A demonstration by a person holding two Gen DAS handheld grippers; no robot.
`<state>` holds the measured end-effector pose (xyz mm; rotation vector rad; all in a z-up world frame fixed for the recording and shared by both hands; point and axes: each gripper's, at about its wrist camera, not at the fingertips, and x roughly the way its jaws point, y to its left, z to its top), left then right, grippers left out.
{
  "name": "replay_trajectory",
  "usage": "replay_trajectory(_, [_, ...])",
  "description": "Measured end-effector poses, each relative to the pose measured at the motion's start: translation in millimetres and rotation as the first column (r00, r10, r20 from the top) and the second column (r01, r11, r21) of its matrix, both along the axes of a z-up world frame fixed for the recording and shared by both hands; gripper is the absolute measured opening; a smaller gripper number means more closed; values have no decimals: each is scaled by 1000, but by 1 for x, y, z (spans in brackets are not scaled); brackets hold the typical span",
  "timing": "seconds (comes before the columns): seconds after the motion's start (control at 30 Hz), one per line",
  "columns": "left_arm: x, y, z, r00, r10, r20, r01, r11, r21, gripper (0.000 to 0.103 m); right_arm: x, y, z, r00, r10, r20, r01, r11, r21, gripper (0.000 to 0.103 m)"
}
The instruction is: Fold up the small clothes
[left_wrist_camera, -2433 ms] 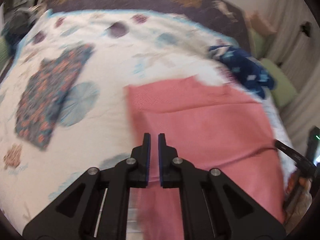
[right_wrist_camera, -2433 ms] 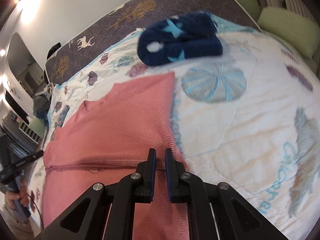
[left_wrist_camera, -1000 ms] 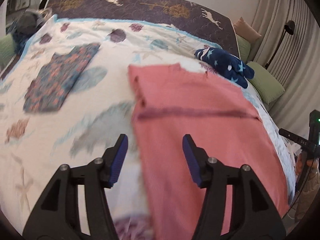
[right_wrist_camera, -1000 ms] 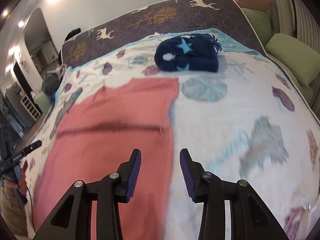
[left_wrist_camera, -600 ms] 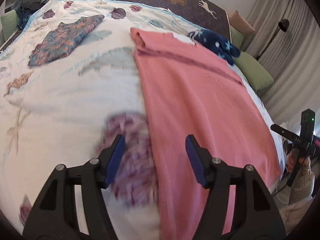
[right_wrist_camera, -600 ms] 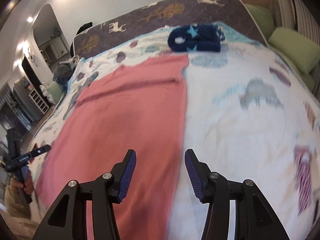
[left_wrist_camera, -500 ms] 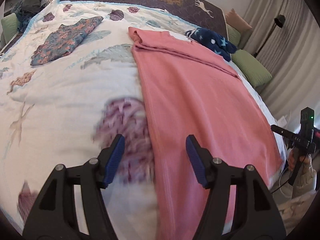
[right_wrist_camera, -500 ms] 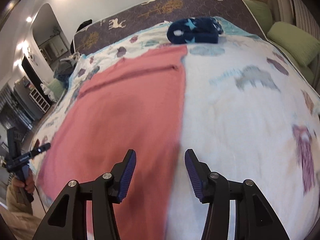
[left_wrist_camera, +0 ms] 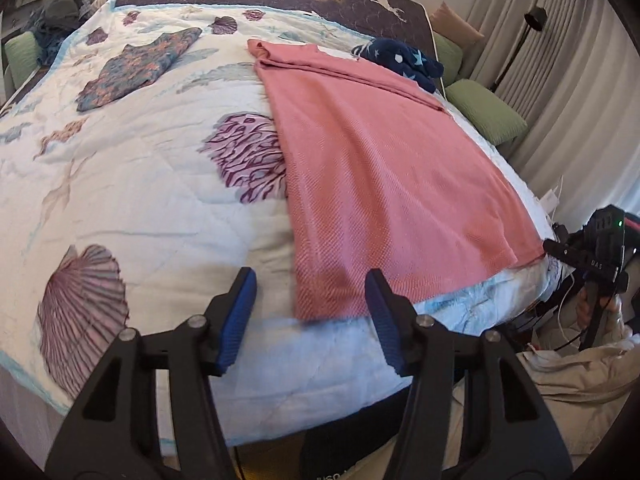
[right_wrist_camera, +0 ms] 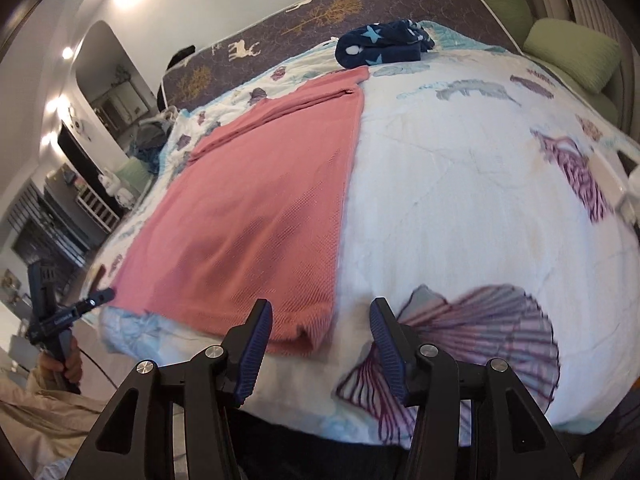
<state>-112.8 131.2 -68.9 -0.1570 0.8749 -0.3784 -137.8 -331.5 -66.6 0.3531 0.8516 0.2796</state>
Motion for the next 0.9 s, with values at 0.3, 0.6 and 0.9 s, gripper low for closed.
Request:
replay_trajectory(0.3, [5,-4,-3,999,-13,-29,11,998,-60,31,11,-2,-3,1000,22,-17,-21,998,66,53])
replay_trajectory(0.6, [13,1,-4,997,22,-72,-31,991,-131,15,26,4,-8,993,112,-49,-104,985,138,7])
replay_trajectory(0.9, [12,4,28,999,32,-1,-31,986,-166,10,24,-11,20,980,175,93,-194,944,268,6])
